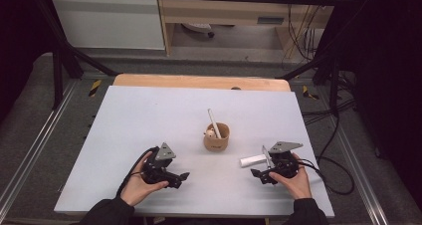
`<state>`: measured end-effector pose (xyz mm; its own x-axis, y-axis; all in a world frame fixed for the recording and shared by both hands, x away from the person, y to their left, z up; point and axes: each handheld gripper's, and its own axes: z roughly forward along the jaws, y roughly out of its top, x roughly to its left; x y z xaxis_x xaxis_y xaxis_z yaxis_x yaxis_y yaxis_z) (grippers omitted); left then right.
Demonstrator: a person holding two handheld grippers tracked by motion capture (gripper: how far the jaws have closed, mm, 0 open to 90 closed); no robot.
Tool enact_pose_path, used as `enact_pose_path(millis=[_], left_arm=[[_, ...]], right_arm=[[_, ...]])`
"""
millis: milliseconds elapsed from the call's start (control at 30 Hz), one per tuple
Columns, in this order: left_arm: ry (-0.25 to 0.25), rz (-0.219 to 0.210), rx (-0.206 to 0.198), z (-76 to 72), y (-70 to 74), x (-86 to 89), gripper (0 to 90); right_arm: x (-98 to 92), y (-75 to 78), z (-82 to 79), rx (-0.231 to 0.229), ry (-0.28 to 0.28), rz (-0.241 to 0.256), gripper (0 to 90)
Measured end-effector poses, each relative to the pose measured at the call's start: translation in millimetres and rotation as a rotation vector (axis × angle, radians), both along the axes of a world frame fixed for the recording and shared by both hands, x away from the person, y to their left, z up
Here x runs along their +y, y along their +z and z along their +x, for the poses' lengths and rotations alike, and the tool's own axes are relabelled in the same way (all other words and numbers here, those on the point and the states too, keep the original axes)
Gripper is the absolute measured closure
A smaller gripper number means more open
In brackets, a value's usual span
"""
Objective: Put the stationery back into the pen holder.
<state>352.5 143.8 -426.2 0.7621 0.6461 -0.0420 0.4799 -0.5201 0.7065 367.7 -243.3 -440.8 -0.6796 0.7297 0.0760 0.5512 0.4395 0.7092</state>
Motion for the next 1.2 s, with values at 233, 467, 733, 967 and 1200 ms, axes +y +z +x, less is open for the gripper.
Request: enact_pose_path(millis=[233, 467, 733, 967, 1200], left_arm=[[-0.057, -0.005, 0.023, 1.5, 0.0, -33.3, 16.4], [-0.098, -0.003, 0.041, 5.0, -1.4, -63.0, 20.5], [-0.13, -0.014, 0.046, 10.4, -0.1, -87.6, 25.5], [-0.148, -0.024, 0.05, 15.7, -0.6, -106.9, 27.9], [-0.169, 0.008, 0.053, 23.9, 0.0, -126.2, 28.3]], right_arm=[[-4.2, -0.4, -2.4, 0.004, 0.009, 0.006, 0.7], [-8.8, -1.1, -4.7, 0.015, 0.003, 0.014, 0.7], [-9.3, -1.4, -5.6, 0.016, 0.016, 0.009, 0.7], [-10.0, -0.9, -6.6, 0.015, 0.022, 0.012, 0.7], [-10.7, -0.1, -7.7, 0.021, 0.032, 0.011, 0.7]])
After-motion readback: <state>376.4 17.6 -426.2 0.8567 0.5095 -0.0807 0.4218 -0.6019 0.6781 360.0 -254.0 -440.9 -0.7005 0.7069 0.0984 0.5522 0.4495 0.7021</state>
